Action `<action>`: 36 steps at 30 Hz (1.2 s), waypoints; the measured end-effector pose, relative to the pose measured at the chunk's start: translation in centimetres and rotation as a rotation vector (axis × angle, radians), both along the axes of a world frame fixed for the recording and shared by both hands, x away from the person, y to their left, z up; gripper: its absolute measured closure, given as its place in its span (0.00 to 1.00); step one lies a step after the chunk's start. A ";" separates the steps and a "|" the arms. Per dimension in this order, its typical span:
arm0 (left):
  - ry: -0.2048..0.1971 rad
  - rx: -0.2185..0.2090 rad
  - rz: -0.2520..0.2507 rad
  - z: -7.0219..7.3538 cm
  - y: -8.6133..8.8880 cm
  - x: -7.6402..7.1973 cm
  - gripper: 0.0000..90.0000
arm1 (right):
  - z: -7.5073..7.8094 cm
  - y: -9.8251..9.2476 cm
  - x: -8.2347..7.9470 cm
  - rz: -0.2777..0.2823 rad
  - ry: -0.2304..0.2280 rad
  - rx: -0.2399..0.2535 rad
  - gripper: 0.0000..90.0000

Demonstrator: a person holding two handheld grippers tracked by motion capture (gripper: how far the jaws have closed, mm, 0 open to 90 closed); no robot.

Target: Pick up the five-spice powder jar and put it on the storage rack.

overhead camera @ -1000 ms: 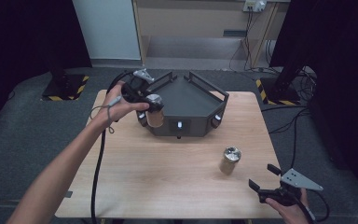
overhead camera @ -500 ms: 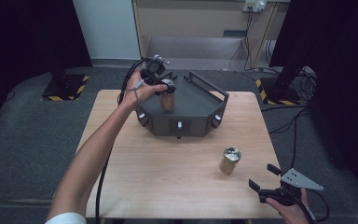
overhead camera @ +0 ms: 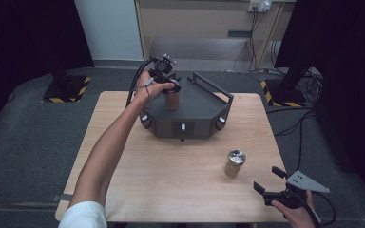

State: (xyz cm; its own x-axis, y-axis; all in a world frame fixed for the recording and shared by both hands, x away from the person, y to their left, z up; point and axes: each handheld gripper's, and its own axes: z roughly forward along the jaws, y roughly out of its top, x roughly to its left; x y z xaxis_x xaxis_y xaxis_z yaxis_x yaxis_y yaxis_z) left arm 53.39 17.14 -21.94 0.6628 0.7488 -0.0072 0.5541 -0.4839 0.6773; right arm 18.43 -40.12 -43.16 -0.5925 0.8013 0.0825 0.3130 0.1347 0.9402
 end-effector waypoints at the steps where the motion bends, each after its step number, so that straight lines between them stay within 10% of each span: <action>1: 0.000 0.000 0.000 0.0 0.0 0.0 0.38 | 0.0 0.0 0.0 0.001 0.000 -0.001 0.03; 16: 0.013 -0.010 0.004 -0.4 0.4 0.5 0.37 | 0.0 0.0 0.0 0.001 -0.002 -0.001 0.04; 20: 0.023 -0.039 0.027 -0.4 0.5 0.5 0.14 | 0.0 0.0 0.0 0.003 -0.003 -0.001 0.04; 36: -0.044 -0.132 0.026 2.5 1.6 -3.1 0.07 | 0.1 0.1 0.0 0.006 -0.004 -0.003 0.04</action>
State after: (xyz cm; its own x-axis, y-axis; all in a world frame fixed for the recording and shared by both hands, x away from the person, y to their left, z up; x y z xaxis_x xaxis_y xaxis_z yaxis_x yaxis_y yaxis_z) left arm 50.29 18.71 -19.46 0.6448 0.7604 -0.0782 0.5337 -0.3746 0.7582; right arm 18.47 -40.07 -43.11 -0.5973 0.7983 0.0772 0.3081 0.1396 0.9411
